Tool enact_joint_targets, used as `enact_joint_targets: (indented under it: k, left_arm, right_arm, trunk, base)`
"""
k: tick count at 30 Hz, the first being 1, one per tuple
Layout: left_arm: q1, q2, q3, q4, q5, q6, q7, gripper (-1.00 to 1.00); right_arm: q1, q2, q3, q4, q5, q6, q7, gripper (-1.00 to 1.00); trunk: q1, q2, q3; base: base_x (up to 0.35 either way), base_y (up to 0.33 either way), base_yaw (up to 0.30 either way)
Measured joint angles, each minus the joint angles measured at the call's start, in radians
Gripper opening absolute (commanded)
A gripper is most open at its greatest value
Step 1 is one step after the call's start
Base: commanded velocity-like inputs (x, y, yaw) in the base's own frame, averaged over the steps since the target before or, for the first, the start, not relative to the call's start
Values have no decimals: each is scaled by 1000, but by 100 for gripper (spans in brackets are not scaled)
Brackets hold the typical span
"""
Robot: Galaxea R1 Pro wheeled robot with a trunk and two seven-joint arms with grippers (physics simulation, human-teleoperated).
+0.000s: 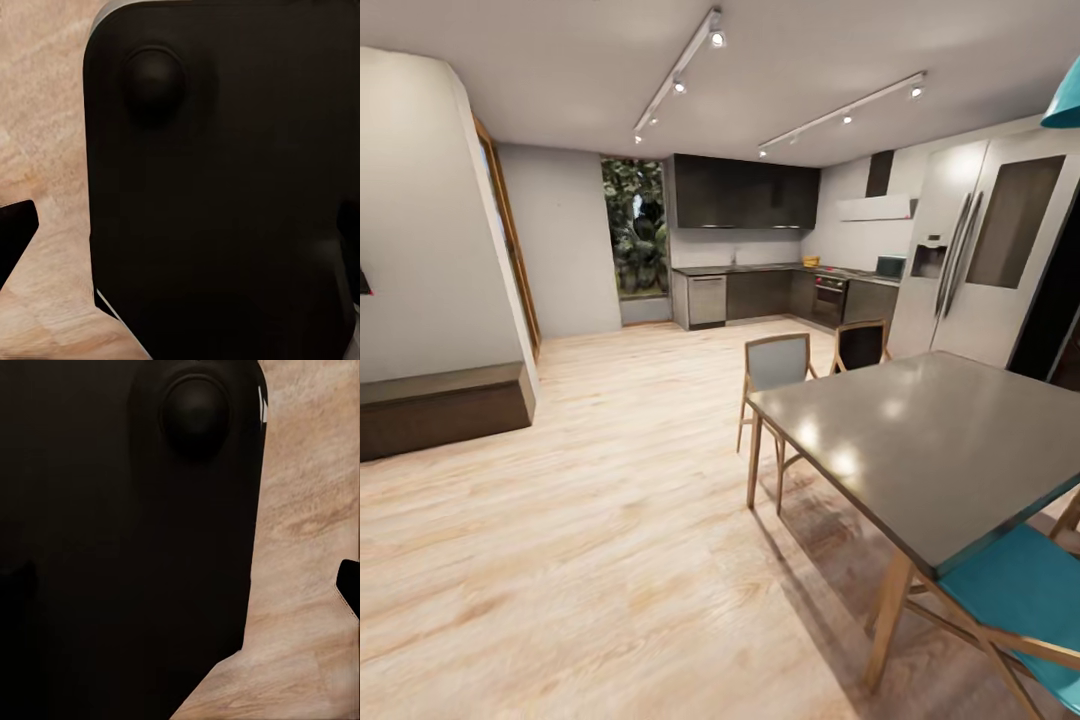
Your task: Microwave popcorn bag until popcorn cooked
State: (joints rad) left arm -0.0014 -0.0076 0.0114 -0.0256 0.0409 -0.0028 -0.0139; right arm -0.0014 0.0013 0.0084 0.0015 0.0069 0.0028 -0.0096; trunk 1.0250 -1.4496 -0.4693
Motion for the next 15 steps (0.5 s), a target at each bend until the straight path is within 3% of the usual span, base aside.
enact_joint_targets:
  k: [8, 15]
  left_arm:
    - [0, 1, 0, 0, 2, 1, 0, 100]
    - [0, 2, 0, 0, 34, 0, 0, 100]
  right_arm:
    - [0, 0, 0, 0, 0, 0, 0, 100]
    - [0, 2, -1, 0, 1, -1, 0, 100]
  trunk:
    - [0, 0, 0]
    - [0, 0, 0]
  base:
    - [0, 0, 270]
    - [0, 0, 270]
